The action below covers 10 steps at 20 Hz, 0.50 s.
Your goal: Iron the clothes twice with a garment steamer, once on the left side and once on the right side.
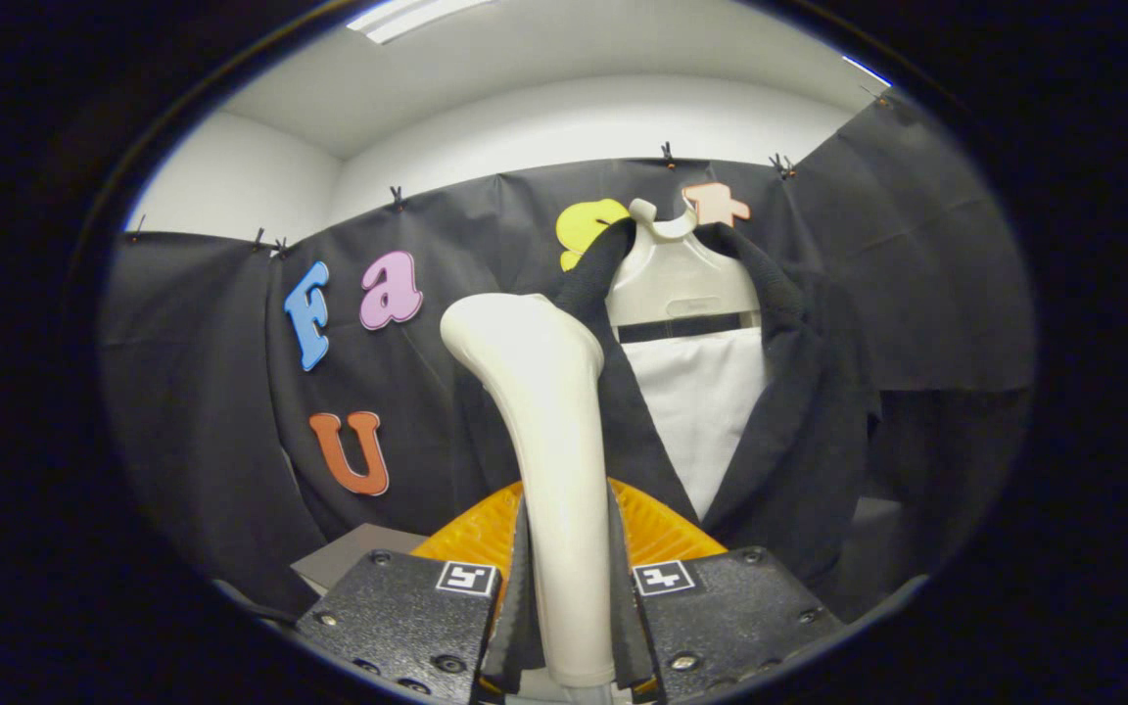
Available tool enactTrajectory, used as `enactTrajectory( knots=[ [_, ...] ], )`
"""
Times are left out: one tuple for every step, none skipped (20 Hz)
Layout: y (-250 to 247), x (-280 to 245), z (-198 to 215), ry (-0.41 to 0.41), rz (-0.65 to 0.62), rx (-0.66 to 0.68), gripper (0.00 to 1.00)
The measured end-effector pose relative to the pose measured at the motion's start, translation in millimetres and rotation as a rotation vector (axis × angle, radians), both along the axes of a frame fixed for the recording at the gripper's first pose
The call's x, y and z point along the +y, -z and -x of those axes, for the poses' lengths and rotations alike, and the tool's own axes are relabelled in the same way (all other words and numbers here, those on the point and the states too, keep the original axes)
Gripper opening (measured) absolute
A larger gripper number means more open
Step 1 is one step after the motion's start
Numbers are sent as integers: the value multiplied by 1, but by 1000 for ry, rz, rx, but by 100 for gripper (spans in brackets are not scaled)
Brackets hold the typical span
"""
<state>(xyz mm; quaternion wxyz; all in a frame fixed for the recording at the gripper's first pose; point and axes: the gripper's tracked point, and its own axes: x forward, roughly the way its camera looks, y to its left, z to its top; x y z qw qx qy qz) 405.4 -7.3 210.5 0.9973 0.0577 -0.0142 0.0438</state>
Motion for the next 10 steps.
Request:
enactTrajectory(
  knots=[
    [6, -2, 4, 3, 5, 6, 38],
    [14, -5, 6, 6, 11, 13, 37],
    [20, -7, 8, 12, 16, 19, 38],
    [26, -9, 9, 19, 21, 27, 37],
    [33, -11, 9, 28, 26, 36, 37],
    [40, -12, 11, 33, 31, 44, 37],
    [46, -13, 12, 41, 34, 52, 37],
    [52, -15, 12, 50, 39, 59, 37],
    [59, -17, 13, 61, 44, 68, 37],
    [65, -20, 13, 72, 49, 75, 37]
  ],
)
